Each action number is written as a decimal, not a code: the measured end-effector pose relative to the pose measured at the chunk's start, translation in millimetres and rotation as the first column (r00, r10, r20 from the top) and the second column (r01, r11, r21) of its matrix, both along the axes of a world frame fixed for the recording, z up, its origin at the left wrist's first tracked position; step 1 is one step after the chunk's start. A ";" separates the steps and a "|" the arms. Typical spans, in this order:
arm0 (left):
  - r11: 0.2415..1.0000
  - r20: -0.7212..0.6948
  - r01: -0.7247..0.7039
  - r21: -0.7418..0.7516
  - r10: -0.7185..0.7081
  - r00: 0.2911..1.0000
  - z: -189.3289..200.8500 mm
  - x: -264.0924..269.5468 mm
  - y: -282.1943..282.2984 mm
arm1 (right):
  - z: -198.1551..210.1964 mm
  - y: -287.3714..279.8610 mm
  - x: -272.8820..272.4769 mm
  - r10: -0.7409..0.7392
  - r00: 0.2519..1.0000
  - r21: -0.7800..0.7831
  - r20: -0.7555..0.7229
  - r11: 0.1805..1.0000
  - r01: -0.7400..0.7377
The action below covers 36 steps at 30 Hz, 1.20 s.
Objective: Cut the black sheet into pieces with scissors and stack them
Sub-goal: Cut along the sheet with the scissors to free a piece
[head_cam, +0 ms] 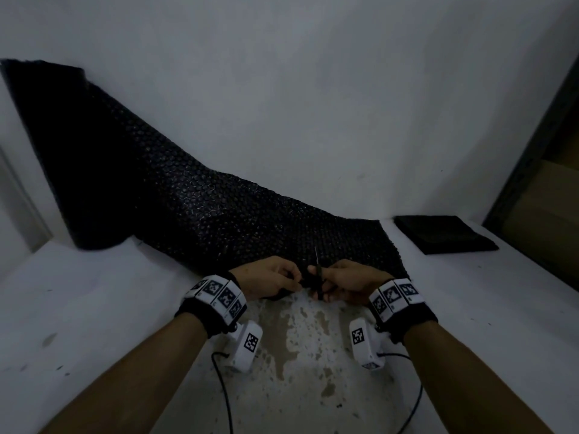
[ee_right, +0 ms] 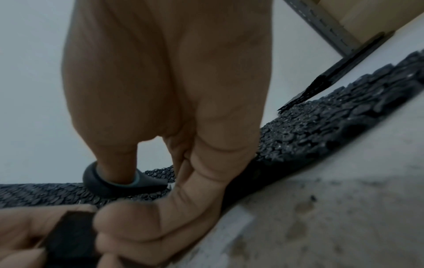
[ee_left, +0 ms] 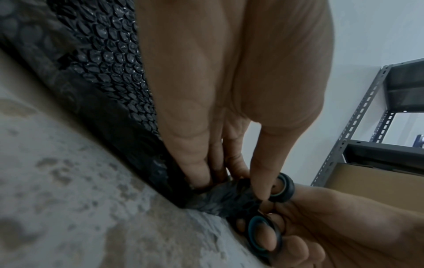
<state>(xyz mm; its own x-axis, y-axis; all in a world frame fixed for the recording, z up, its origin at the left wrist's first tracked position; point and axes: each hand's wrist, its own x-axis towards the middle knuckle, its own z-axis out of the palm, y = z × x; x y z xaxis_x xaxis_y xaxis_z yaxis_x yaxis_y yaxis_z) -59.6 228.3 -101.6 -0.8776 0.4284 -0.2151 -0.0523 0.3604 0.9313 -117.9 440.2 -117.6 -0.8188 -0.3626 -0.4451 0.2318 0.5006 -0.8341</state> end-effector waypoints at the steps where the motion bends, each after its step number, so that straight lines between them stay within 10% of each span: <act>1: 1.000 0.002 0.004 -0.002 -0.004 1.000 -0.2 -0.5 -0.6 | -0.5 -0.7 -0.8 0.009 1.000 0.003 0.001 1.000 -0.009; 36: 0.991 0.069 -0.135 -0.022 0.136 0.988 -5.4 -0.4 -4.7 | 14.8 -4.9 -2.5 -0.076 0.997 -0.041 0.011 0.996 0.076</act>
<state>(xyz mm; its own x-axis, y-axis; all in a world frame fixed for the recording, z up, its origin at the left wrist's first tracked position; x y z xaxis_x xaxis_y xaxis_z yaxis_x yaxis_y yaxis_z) -60.0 223.6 -107.0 -0.9100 0.3018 -0.2844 -0.1668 0.3616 0.9173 -120.4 435.3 -102.7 -0.8407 -0.3181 -0.4383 0.2752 0.4460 -0.8516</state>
